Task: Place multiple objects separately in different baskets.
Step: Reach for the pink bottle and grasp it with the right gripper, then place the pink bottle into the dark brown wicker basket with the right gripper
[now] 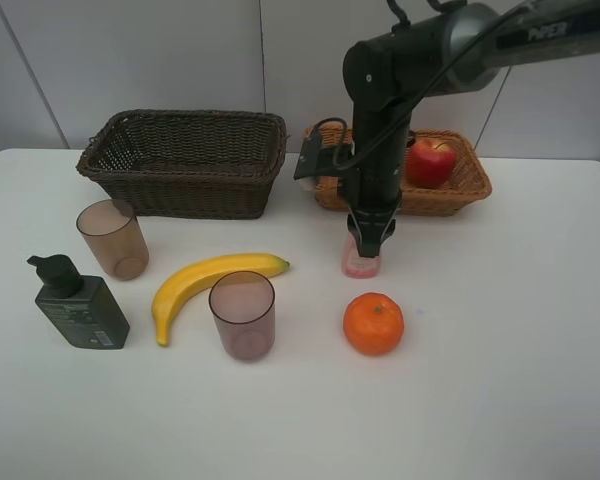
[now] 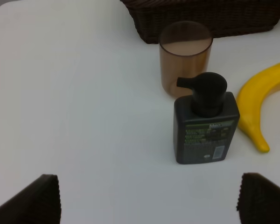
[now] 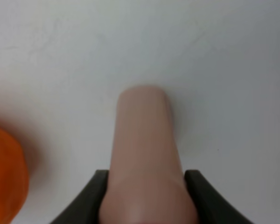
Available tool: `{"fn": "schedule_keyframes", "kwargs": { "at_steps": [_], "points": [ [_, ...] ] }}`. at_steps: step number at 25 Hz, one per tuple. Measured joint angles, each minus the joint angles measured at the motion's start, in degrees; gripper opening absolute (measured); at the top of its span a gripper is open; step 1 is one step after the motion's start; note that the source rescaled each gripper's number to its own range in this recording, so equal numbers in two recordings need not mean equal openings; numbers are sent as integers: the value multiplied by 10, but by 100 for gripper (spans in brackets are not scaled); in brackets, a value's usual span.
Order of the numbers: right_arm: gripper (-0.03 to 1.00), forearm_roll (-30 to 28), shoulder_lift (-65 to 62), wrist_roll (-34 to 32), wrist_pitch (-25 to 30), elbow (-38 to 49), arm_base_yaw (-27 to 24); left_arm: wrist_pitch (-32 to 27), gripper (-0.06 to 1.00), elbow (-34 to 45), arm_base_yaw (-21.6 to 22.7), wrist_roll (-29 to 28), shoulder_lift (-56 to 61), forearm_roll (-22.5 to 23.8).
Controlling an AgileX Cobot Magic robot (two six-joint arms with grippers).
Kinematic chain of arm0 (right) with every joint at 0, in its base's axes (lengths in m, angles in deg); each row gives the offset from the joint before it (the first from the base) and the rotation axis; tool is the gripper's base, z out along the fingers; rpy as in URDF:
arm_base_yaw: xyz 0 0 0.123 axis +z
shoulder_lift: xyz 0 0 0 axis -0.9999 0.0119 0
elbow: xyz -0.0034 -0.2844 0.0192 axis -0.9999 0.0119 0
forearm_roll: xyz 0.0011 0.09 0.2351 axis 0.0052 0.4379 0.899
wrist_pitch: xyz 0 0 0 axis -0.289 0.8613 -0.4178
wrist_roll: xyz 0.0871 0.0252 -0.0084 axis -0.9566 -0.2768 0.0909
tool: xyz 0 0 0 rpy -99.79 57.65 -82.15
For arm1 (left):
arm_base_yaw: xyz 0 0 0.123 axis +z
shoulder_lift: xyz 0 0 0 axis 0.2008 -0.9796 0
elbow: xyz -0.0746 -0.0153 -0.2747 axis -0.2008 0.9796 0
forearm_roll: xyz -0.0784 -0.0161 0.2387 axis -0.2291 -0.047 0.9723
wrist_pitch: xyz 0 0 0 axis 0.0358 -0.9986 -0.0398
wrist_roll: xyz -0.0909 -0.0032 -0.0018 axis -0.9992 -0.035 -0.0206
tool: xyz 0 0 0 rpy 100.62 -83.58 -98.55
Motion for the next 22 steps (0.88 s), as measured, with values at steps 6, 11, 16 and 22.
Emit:
{"fn": "schedule_keyframes", "kwargs": {
  "at_steps": [6,11,16,22],
  "points": [
    [0,0,-29,0,2,-2,0,0,100,0,0,0,0,0],
    [0,0,-54,0,16,-2,0,0,100,0,0,0,0,0],
    [0,0,-80,0,48,-21,0,0,100,0,0,0,0,0],
    [0,22,-87,0,67,-113,0,0,100,0,0,0,0,0]
  ]
}}
